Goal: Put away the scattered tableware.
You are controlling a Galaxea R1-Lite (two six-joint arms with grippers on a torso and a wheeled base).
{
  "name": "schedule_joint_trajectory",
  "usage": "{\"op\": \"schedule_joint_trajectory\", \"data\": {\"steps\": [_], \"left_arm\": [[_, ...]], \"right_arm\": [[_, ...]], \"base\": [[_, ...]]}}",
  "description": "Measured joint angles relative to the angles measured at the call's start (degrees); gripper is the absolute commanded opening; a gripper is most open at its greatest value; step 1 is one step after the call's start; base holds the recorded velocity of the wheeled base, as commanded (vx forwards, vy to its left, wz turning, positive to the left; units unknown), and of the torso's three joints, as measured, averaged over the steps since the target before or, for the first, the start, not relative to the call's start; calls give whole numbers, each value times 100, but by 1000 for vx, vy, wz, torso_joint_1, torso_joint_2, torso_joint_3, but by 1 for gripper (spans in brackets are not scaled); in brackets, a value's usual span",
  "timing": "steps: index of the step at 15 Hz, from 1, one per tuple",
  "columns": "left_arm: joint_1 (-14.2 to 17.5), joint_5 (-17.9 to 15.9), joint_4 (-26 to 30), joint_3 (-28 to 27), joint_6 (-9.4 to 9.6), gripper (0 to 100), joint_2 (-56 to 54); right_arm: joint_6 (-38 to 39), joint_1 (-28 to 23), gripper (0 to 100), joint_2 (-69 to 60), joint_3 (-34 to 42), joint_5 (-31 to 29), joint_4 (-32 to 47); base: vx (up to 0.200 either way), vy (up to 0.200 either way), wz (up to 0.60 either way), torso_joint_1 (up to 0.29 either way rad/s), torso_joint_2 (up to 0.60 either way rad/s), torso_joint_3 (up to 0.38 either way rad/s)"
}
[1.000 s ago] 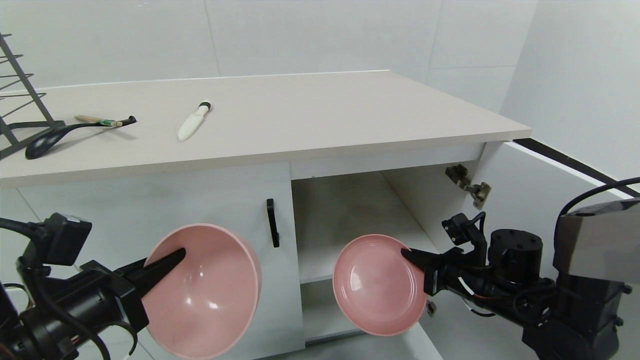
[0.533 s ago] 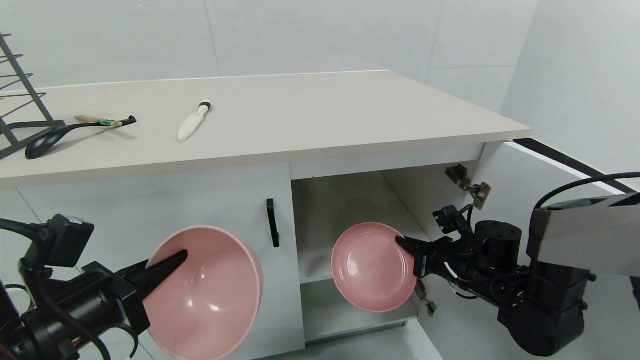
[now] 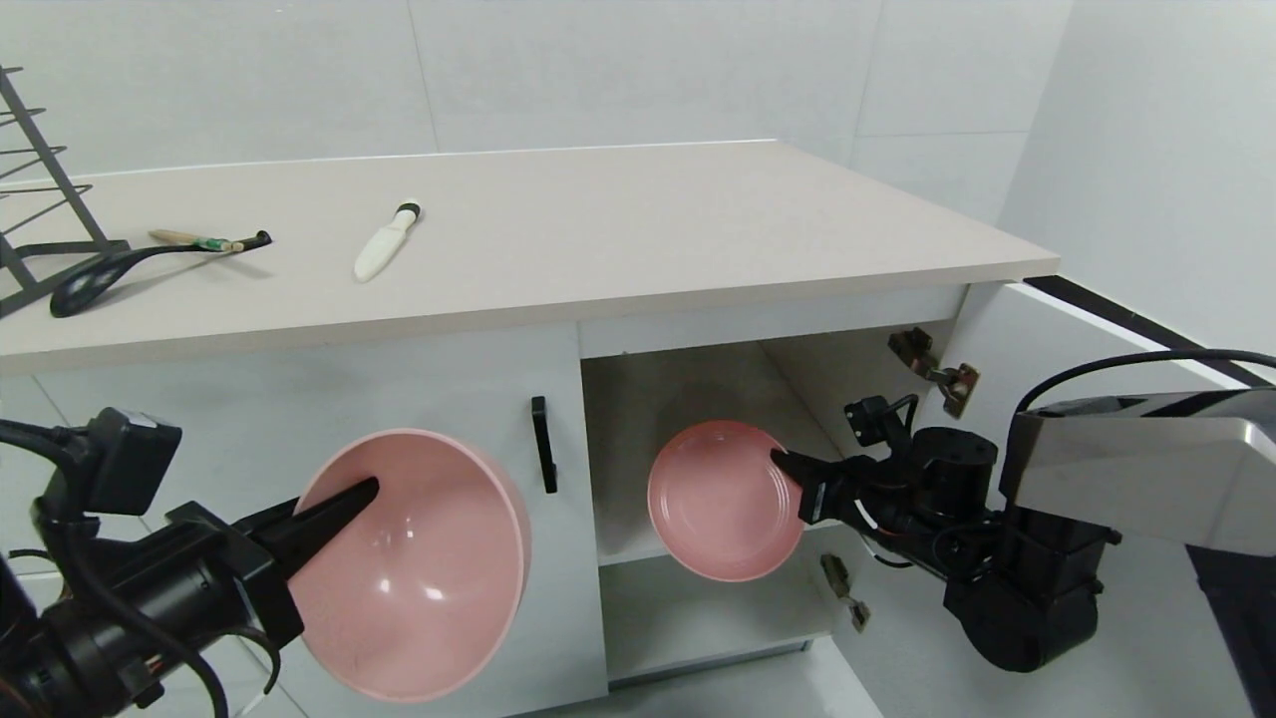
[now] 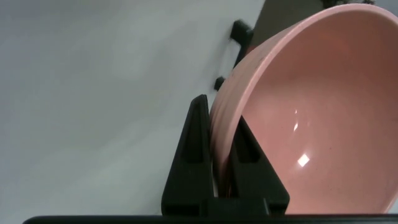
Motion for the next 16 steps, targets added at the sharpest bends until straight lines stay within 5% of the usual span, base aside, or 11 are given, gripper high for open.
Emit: {"op": "schedule_joint_trajectory", "data": {"steps": [3,6,16], "left_arm": [[-446,2,-22,-129,24,0,134],[-951,29,-24,-138,608,0,350],[-1019,35,-27,-30,668,0,499]], "right_arm": [[5,-6,0,149,-194,-5,-2],[6,-11,0,276,-417,-6,68],[5,-22,0,661,-1862,-9,1296]], "base": [[0,0,0,0,0,0],[0,0,0,0,0,0],[0,0,0,0,0,0]]}}
